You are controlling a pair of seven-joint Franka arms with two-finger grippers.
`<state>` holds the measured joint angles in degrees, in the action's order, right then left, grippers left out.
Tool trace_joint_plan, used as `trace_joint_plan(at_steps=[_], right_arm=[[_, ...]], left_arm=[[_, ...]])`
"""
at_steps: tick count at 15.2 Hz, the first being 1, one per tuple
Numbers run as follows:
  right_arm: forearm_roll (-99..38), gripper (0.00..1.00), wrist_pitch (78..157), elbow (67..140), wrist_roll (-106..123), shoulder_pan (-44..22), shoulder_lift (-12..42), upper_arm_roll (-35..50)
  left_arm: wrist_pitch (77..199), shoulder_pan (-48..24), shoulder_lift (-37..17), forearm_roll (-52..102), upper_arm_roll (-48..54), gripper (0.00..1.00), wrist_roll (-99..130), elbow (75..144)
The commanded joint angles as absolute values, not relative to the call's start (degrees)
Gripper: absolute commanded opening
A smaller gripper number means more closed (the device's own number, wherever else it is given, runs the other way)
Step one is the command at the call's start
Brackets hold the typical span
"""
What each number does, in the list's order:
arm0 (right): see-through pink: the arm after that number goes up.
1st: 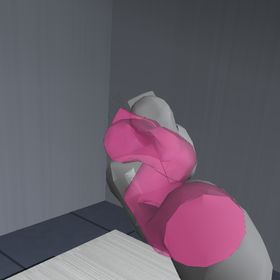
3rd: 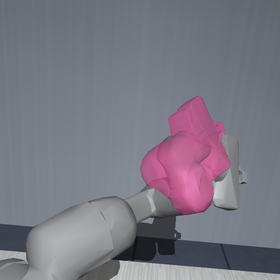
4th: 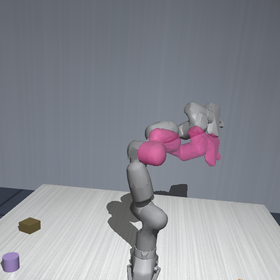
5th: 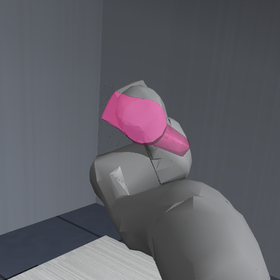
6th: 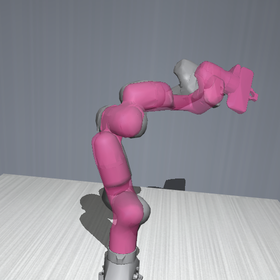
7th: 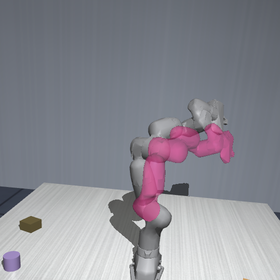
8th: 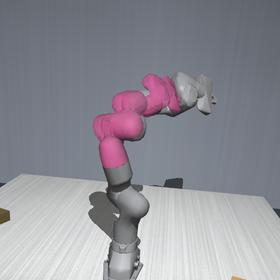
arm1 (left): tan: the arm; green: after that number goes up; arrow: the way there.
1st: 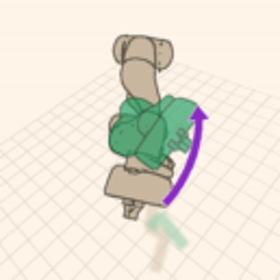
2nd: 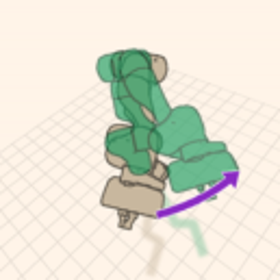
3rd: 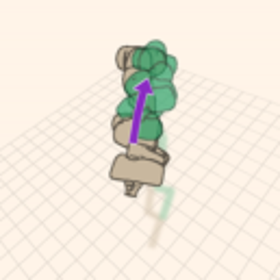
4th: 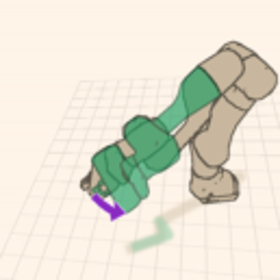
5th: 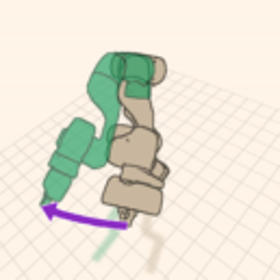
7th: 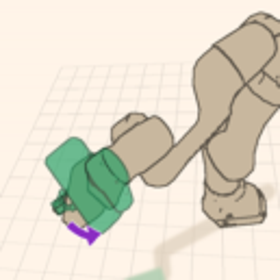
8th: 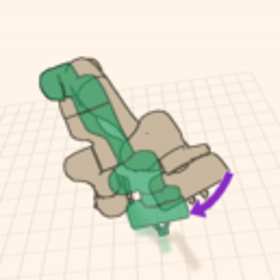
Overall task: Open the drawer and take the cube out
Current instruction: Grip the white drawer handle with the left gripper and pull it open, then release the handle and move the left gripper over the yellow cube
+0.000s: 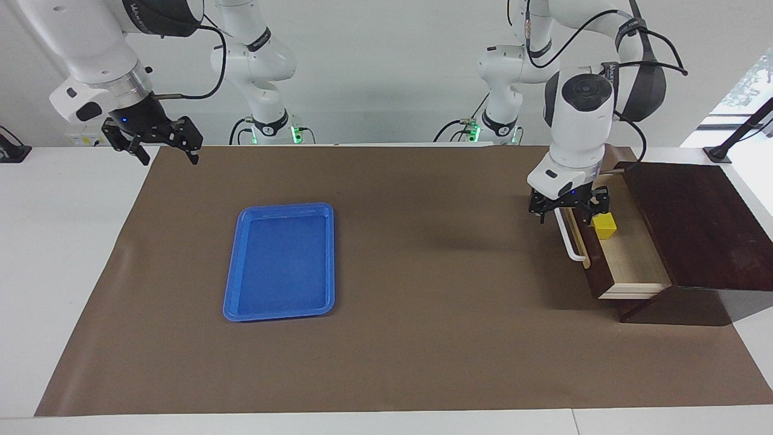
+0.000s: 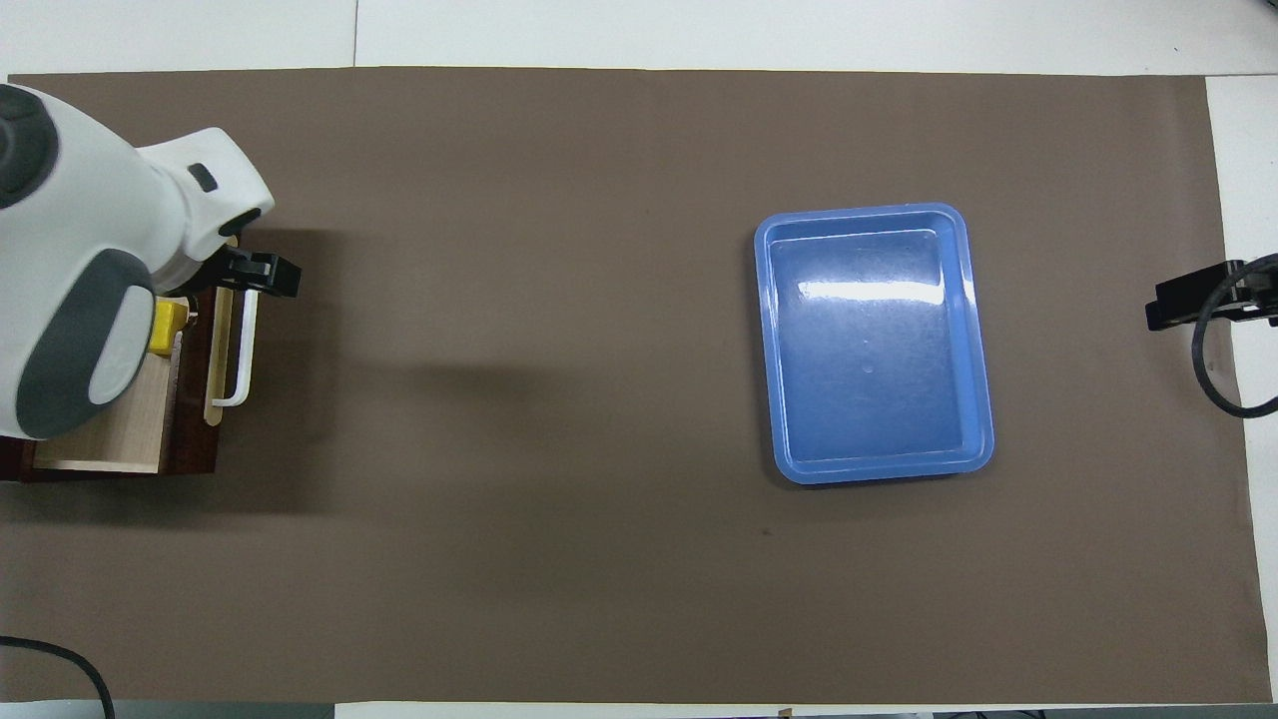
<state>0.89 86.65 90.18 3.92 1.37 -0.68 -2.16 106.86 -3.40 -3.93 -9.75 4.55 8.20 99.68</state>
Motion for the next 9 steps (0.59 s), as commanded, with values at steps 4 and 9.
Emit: trace_joint_plan(at_steps=[4, 9], right_arm=[[0.8, 1.00, 87.9, 91.7, 3.8, 2.2, -1.8, -1.8], [0.7, 1.00, 87.9, 91.7, 3.9, 2.2, -1.8, -1.8]], left_arm=[[106.2, 1.1, -2.9, -7.2, 4.7, 1.00, 36.4, 100.0], [105.8, 0.9, -2.1, -7.2, 4.8, 1.00, 53.5, 101.5]])
